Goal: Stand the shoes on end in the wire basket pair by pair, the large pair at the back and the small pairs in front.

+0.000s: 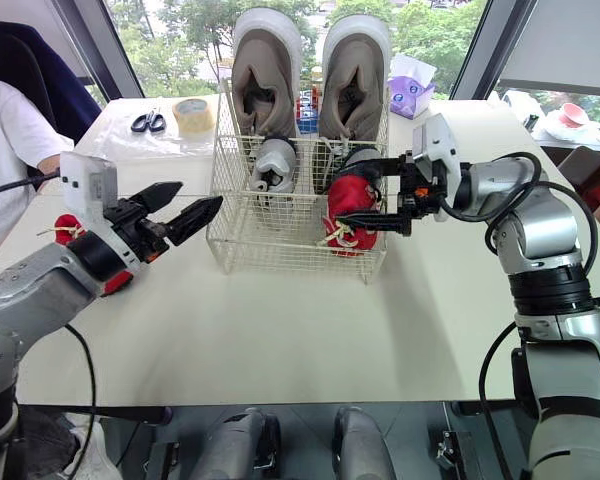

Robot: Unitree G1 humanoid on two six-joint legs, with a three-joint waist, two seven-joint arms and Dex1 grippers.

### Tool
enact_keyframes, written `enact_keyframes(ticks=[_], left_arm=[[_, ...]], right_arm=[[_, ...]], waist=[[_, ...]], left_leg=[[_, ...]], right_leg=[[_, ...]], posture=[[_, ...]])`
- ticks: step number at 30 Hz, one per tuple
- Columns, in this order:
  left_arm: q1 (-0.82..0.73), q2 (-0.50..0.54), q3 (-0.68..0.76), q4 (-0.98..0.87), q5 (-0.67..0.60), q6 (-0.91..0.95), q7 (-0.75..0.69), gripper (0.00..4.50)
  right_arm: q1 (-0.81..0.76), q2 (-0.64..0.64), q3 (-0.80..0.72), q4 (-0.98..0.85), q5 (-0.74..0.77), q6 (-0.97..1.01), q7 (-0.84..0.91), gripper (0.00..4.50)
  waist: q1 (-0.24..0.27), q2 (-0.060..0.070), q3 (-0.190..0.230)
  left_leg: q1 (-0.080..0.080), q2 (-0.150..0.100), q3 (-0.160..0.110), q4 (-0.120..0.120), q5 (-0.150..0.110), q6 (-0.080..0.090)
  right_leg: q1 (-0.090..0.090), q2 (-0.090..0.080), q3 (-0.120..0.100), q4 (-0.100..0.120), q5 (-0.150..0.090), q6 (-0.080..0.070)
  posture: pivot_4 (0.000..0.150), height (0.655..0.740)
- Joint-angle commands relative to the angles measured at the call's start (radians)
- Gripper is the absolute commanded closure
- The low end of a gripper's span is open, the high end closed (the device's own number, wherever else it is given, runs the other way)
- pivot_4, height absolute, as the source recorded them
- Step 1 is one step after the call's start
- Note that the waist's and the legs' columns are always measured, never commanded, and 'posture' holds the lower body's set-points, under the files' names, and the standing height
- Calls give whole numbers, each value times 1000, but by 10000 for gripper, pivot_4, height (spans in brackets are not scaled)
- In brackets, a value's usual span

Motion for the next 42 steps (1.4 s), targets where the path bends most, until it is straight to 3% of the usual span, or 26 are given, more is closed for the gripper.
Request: enact_keyframes(ticks=[1,5,10,14,19,21,25,32,42], left_arm=[[-20,42,66,4,46,-8,-9,0],[-20,45,108,41,29,-4,-14,0],[-81,36,189,149,-48,-2,-5,0],[-157,95,188,271,127,33,130,0],[-334,146,205,475,261,421,484,0],[-388,132,237,488,293,561,531,0],[-495,18,440,535,418,768,602,0],[-453,-8,515,693,495,788,441,0],[-438,57,284,1020,663,643,146,0]], right_arm=[[-31,-24,-92,-64,54,62,-20,385],[-50,-42,-140,-107,99,138,-35,385],[-134,-75,-239,-197,272,341,-85,385],[-165,-93,-211,-294,348,444,-60,385],[-161,-149,-98,-394,348,496,61,385],[-165,-155,-74,-368,312,468,97,385],[-178,-185,-14,-323,238,421,188,385],[-158,-172,-30,-318,220,404,179,385],[-93,-186,-86,-373,230,419,104,385]], waist=[[0,0,0],[0,0,0],[0,0,0],[0,0,0],[-1,0,0],[-1,-2,1],[1,-7,1],[-1,-8,1],[1,-11,0]], left_leg=[[0,0,0,0,0,0],[0,0,0,0,0,0],[0,0,0,0,0,0],[0,0,-1,-1,0,0],[0,0,-1,-1,0,0],[0,0,-1,-1,-1,1],[-1,-1,-1,0,-1,1],[-1,0,0,-1,5,-9],[-2,-2,1,-1,3,-13]], right_leg=[[0,0,0,0,0,-1],[0,0,0,0,-1,-1],[-1,0,0,1,-1,-1],[-1,-1,0,1,0,-1],[-1,0,0,2,1,2],[-1,-1,0,2,1,3],[-1,-1,0,2,1,3],[-3,-1,-1,4,2,2],[-6,-8,-2,5,2,1]], posture=[[1500,7400],[1500,7400],[1500,7400],[1500,7400],[1500,7400],[1500,7400],[1500,7400],[1500,7400],[1500,7400]])
